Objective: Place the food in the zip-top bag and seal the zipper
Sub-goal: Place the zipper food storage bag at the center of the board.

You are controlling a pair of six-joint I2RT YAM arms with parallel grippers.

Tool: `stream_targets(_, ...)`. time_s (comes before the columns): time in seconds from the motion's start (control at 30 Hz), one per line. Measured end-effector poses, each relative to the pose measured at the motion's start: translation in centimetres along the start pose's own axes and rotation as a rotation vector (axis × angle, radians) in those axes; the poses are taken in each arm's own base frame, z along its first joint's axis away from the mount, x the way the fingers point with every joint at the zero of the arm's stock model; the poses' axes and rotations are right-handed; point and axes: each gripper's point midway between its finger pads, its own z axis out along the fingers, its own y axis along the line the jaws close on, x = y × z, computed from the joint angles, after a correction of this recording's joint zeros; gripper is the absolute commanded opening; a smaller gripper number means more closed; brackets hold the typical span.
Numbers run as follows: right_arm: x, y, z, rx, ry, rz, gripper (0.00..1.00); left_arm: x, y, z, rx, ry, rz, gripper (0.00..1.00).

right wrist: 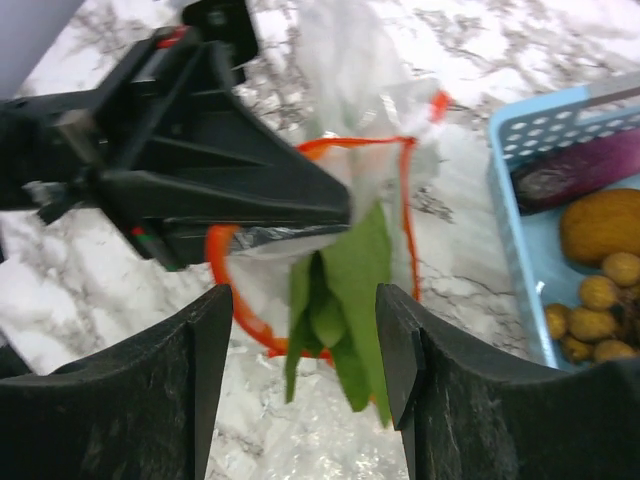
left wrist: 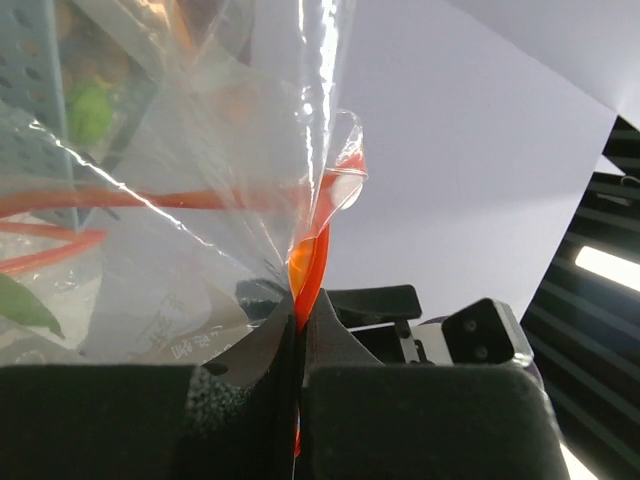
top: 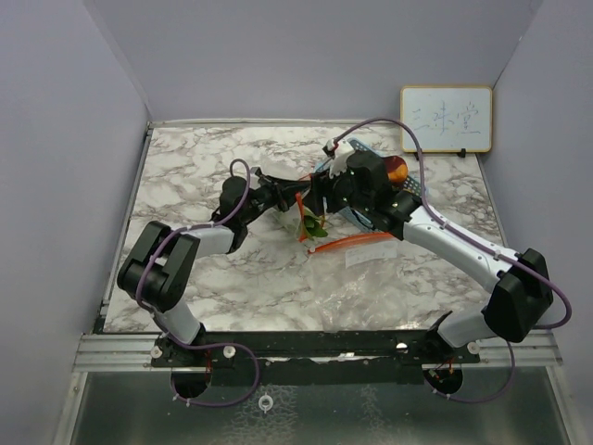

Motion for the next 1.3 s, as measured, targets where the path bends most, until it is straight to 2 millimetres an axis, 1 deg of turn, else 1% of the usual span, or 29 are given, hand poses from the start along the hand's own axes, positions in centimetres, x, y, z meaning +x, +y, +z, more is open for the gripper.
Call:
stream_targets(0.07,0.3,0.8,0.0,-0.048,0.013,0.002,0.56,0.5,0.0,0.4,0.0,0.025,0.007,0.25)
stream_targets(0.13,0.6,1.2,0.3,-0.072,0.025,0.011,0.56,1.0,-0.4,0.6,0.009,0.052,0.018,0.38)
stream_targets(0.2,1.3,1.3,0.7,-0.081,0.041,0.023,0.56,1.7,-1.0,0.7,0.017,0.079,0.029,0.52)
stream_targets(0.3,2.4,1.2,1.0,-0.078,0.068,0.033,0.56,2.4,-1.5,0.8,0.014,0.116,0.055,0.69)
stream_targets(0.43,3.4,1.0,1.1,-0.075,0.089,0.034,0.57,2.5,-1.6,0.3,0.001,0.141,0.092,0.73)
stream_targets(0.5,4.1,0.8,1.0,-0.075,0.101,0.034,0.59,1.9,-1.5,-0.4,-0.017,0.129,0.114,0.8)
stream_targets(0.53,4.5,0.8,0.8,-0.078,0.11,0.033,0.6,1.3,-1.4,-0.9,-0.03,0.113,0.13,0.85)
stream_targets(0.6,5.2,0.9,0.5,-0.086,0.127,0.032,0.63,-0.2,-1.5,-1.9,-0.056,0.068,0.163,0.92)
stream_targets(0.7,5.5,0.9,-0.4,-0.088,0.132,0.023,0.65,-2.9,-1.9,-3.8,-0.087,-0.009,0.228,0.97)
stream_targets(0.73,5.4,0.9,-0.9,-0.088,0.13,0.018,0.65,-3.7,-2.1,-4.4,-0.091,-0.031,0.244,0.96)
stream_targets(0.77,5.3,0.9,-1.4,-0.088,0.127,0.014,0.65,-4.5,-2.3,-4.9,-0.098,-0.055,0.264,0.93)
stream_targets(0.8,5.2,0.9,-1.9,-0.088,0.121,0.01,0.65,-5.4,-2.1,-5.5,-0.112,-0.079,0.286,0.85)
stream_targets(0.83,4.9,0.9,-2.8,-0.089,0.113,0.003,0.65,-5.9,-2.0,-5.9,-0.123,-0.094,0.296,0.66)
stream_targets(0.9,4.3,1.0,-3.8,-0.087,0.097,-0.003,0.64,-7.3,-0.8,-6.6,-0.173,-0.124,0.324,0.38)
stream_targets(0.93,4.1,0.9,-4.3,-0.082,0.09,-0.007,0.63,-7.9,-0.1,-6.9,-0.202,-0.136,0.331,0.35)
stream_targets(1.0,3.7,0.7,-5.2,-0.062,0.079,-0.011,0.61,-9.2,1.7,-7.5,-0.261,-0.153,0.349,0.35)
stream_targets(1.07,3.9,0.4,-5.7,-0.044,0.082,-0.012,0.58,-10.2,3.3,-8.1,-0.305,-0.166,0.355,0.35)
stream_targets(1.13,4.9,-0.1,-6.1,-0.027,0.11,-0.01,0.55,-10.9,4.8,-8.6,-0.342,-0.176,0.349,0.35)
stream_targets(1.2,6.4,-0.6,-6.1,-0.001,0.152,0.002,0.51,-11.9,6.2,-9.0,-0.38,-0.185,0.341,0.35)
stream_targets(1.3,8.1,-1.4,-6.5,0.038,0.193,0.027,0.5,-12.9,7.3,-9.4,-0.415,-0.196,0.339,0.35)
